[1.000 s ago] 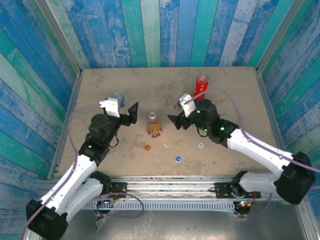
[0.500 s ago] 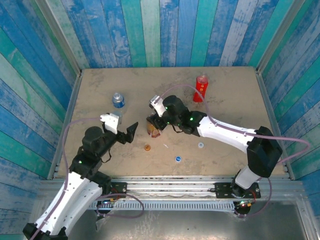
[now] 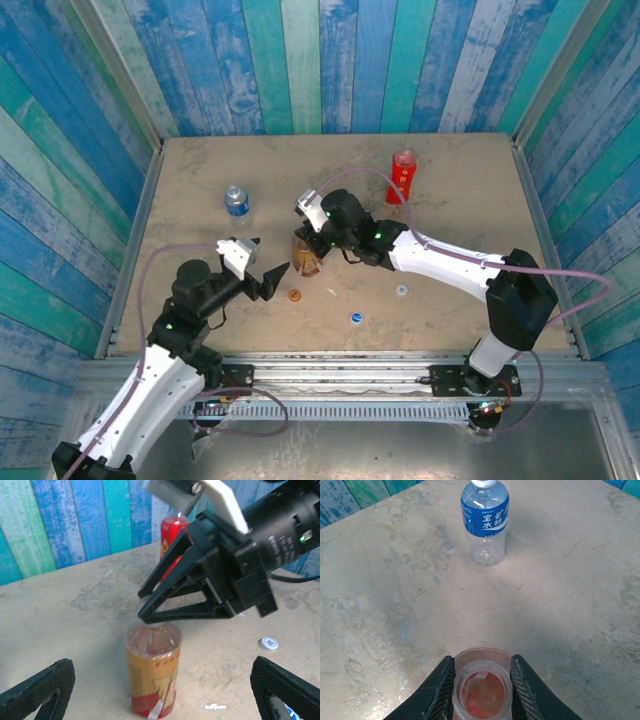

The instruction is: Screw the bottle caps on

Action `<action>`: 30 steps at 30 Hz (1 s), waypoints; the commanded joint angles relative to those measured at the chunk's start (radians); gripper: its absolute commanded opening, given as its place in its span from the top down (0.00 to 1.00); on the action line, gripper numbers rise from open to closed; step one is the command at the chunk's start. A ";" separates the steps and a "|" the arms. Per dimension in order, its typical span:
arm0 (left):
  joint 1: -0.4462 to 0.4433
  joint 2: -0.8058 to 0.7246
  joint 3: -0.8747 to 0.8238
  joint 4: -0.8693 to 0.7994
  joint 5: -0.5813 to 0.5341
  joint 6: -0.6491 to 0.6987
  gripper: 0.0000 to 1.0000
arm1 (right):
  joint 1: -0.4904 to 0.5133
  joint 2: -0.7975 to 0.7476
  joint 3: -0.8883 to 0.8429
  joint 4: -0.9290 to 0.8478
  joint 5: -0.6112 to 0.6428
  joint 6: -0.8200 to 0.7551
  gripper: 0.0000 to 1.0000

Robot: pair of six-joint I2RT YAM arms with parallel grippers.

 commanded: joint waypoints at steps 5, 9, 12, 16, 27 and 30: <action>-0.004 0.123 -0.027 0.241 0.058 -0.103 0.06 | -0.003 -0.026 0.007 -0.036 0.025 0.007 0.71; -0.032 0.215 -0.042 0.396 -0.058 -0.129 0.06 | -0.019 -0.067 -0.025 -0.038 0.053 0.006 0.71; -0.087 0.316 -0.053 0.535 -0.137 -0.165 0.05 | -0.050 -0.093 -0.049 -0.038 0.057 0.021 0.72; -0.182 0.484 -0.066 0.697 -0.190 -0.125 0.05 | -0.094 -0.118 -0.066 -0.046 0.039 0.011 0.73; -0.210 1.077 -0.080 1.406 -0.094 -0.078 0.06 | -0.161 -0.143 -0.105 -0.068 -0.068 -0.069 0.71; -0.209 1.193 -0.059 1.510 -0.069 -0.053 0.05 | -0.162 -0.137 -0.110 -0.067 -0.092 -0.078 0.71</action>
